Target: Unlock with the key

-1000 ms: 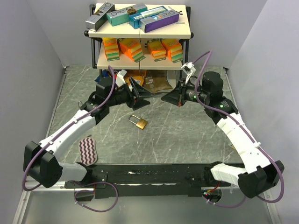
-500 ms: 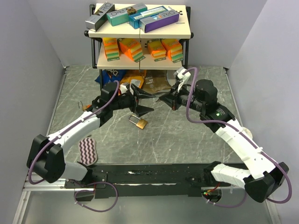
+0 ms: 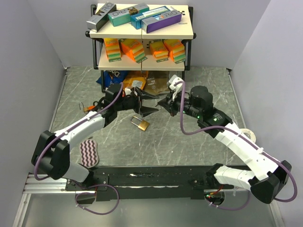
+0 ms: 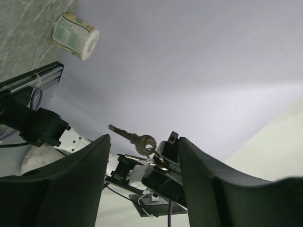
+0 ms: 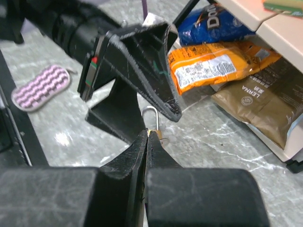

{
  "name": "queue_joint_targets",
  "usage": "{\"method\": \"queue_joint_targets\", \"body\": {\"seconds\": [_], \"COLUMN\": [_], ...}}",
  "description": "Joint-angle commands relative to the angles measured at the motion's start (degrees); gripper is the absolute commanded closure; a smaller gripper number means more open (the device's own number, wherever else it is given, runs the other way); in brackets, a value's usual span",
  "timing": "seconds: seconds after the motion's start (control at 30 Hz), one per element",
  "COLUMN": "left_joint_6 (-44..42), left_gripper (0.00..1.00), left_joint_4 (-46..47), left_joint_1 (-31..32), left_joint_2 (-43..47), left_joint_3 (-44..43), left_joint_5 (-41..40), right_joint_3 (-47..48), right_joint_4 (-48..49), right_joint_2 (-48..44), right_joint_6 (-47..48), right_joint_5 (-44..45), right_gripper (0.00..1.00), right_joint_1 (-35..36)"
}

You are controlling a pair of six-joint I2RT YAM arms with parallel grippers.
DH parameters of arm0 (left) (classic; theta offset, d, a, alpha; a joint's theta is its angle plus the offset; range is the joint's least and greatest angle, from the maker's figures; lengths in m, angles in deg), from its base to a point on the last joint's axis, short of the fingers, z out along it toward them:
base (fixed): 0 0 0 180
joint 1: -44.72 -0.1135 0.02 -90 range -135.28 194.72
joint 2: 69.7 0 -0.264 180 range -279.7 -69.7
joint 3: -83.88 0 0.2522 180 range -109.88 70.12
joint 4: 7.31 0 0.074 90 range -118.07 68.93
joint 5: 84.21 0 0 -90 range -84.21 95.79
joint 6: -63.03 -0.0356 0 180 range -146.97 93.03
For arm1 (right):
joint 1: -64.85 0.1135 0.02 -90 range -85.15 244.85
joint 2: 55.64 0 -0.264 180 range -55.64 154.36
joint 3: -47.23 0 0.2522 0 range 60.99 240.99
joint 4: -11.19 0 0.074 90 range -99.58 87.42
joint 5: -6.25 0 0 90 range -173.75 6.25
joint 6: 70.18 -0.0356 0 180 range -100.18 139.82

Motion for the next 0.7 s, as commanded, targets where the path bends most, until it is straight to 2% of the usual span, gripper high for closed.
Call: {"method": "queue_joint_targets", "body": {"seconds": [0.0, 0.1, 0.23, 0.37, 0.53, 0.67], "left_joint_6": [5.59, 6.73, 6.56, 6.73, 6.91, 7.0], "left_gripper": [0.39, 0.48, 0.53, 0.72, 0.81, 0.94], "left_joint_4": [1.26, 2.13, 1.52, 1.43, 1.26, 1.26], "left_joint_1": [0.35, 0.35, 0.35, 0.35, 0.35, 0.35], "left_joint_2": [0.08, 0.08, -0.27, -0.27, -0.27, -0.45], "left_joint_3": [-2.42, -1.98, -2.59, -2.33, -1.98, -1.89], "left_joint_5": [0.57, 0.75, 1.18, 1.19, 1.36, 1.45], "right_joint_3": [-1.61, -1.96, -2.31, -3.01, -3.89, -4.16], "right_joint_4": [3.96, 4.06, 3.96, 4.67, 4.85, 4.23], "right_joint_2": [-1.2, -1.02, -0.93, -1.28, -1.72, -1.72], "right_joint_6": [5.47, 6.79, 8.55, 10.22, 13.11, 15.67], "right_joint_5": [2.88, 2.88, 3.93, 4.11, 4.29, 4.28], "right_gripper": [1.0, 1.0, 1.0, 1.0, 1.0, 0.98], "right_joint_1": [2.16, 2.6, 4.01, 4.8, 6.11, 7.17]}}
